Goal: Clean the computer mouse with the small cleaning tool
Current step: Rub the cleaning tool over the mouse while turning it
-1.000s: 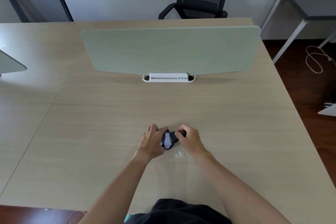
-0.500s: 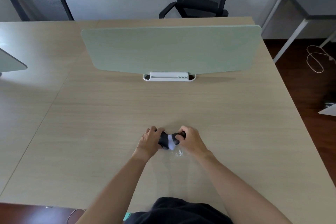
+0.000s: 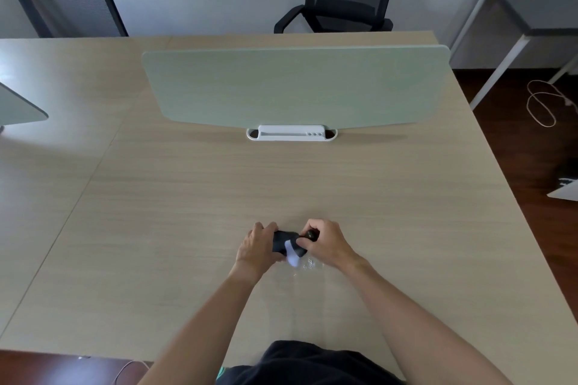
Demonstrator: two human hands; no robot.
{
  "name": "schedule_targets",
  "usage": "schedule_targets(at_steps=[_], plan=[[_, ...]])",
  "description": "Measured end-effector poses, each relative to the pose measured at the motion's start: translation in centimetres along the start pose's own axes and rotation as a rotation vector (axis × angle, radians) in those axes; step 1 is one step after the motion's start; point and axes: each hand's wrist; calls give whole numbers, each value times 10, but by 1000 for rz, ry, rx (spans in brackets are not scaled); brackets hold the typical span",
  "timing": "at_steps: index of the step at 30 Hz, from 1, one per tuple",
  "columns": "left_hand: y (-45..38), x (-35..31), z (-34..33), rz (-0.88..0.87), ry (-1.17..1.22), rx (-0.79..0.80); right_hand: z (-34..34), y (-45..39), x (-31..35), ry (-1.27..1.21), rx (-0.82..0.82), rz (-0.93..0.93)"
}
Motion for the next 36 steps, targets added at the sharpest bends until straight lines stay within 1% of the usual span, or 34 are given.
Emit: schedule_targets(at_steps=[1,3,5,7,8,11,13,15,17,18,20,21,23,25,27,30,33,35,36], plan=[[1,0,-1,-2,3,-5,0,0,-1,26,8,12],[0,0,-2,-16,13,-27,0,0,-5,99,-26,51],[-1,2,-1,-20,12,-50,3,2,-10,159,-102,90],[-1,2,0,-11,3,-54,4,5,-12,151,-174,104],[-1,1,0,-3,13,-50,4,8,-12,129,-166,103],[-1,-2,1,25,49,-35,-4,14,-6,78,9,101],[-2,-5,3,26,71,-39,-10,15,-3,109,46,102],[-2,-7,5,24,66,-26,-11,12,-2,199,41,81],[-2,-8,8,42,24,1,-7,10,-6,287,-13,10],[-2,-8,8,54,9,8,-4,9,-9,292,-66,-28],[-2,-7,6,63,-1,3,-1,8,-12,220,-156,-58],[-2,-7,5,62,8,-13,0,8,-9,177,-153,-45],[-1,-9,2,52,61,-70,-3,6,0,110,-57,14],[-1,-10,1,55,108,-98,-11,3,8,106,26,36],[0,-11,4,72,105,-56,-14,-4,12,162,13,21],[3,-9,7,81,13,28,-6,-15,9,285,-125,-3],[3,-5,4,97,-4,32,1,-21,10,325,-200,-7],[4,-6,3,99,20,21,-2,-23,15,212,-147,29],[4,-7,2,100,58,3,-5,-24,18,151,-76,36]])
Point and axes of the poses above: each hand's wrist, its own y-axis away from the middle knuckle, its own z-axis out of the back of the hand, x = y × z, and after that the axes turned 14 degrees about z, right-handed
